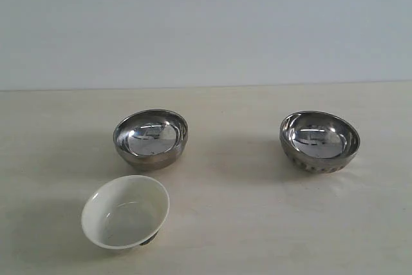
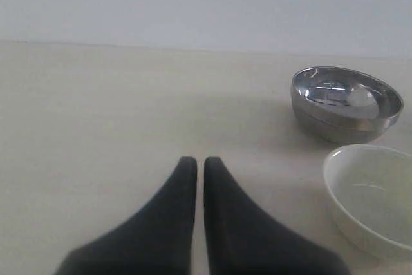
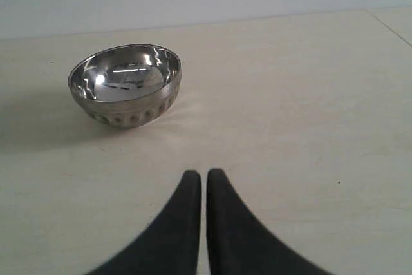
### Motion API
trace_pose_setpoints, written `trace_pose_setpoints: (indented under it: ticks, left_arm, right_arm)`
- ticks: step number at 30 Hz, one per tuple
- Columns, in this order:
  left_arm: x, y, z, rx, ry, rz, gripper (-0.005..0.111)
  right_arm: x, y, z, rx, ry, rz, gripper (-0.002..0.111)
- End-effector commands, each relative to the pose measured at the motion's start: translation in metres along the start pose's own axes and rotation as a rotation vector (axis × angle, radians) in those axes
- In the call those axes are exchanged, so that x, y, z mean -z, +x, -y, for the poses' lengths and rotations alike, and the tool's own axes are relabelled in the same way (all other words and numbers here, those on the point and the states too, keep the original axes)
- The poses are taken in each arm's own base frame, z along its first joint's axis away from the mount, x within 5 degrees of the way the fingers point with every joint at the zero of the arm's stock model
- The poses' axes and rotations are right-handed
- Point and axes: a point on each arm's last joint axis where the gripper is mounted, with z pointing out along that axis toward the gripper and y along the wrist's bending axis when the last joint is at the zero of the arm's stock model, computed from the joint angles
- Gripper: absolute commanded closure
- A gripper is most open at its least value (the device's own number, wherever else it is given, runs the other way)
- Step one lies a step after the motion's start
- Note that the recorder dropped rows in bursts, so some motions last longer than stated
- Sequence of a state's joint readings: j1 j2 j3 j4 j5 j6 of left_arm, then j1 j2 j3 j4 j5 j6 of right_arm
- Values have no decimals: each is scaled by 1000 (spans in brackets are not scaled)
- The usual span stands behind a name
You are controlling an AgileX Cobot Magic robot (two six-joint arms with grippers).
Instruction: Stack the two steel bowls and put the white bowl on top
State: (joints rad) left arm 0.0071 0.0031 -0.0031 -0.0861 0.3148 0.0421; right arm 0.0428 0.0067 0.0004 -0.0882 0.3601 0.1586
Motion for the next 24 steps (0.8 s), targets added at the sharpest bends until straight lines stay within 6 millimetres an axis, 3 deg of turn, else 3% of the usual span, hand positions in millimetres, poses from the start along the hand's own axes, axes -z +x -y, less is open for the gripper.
trace_pose_setpoints:
  ticks: [1, 6, 11, 20, 24]
  left_arm:
    - [0, 0, 0, 4, 5, 7, 103]
    - [0, 0, 0, 4, 5, 7, 103]
    - [0, 0, 0, 4, 5, 7, 103]
    - [0, 0, 0, 4, 5, 7, 103]
    - [0, 0, 0, 4, 5, 7, 103]
  right_arm:
    - [1, -1, 0, 4, 4, 11, 108]
    - [1, -2, 0, 19, 2, 27, 108]
    - [2, -16, -2, 42, -19, 180, 108]
    - [24, -60, -10, 24, -104, 724, 108]
    - [53, -81, -12, -47, -194, 1112, 108]
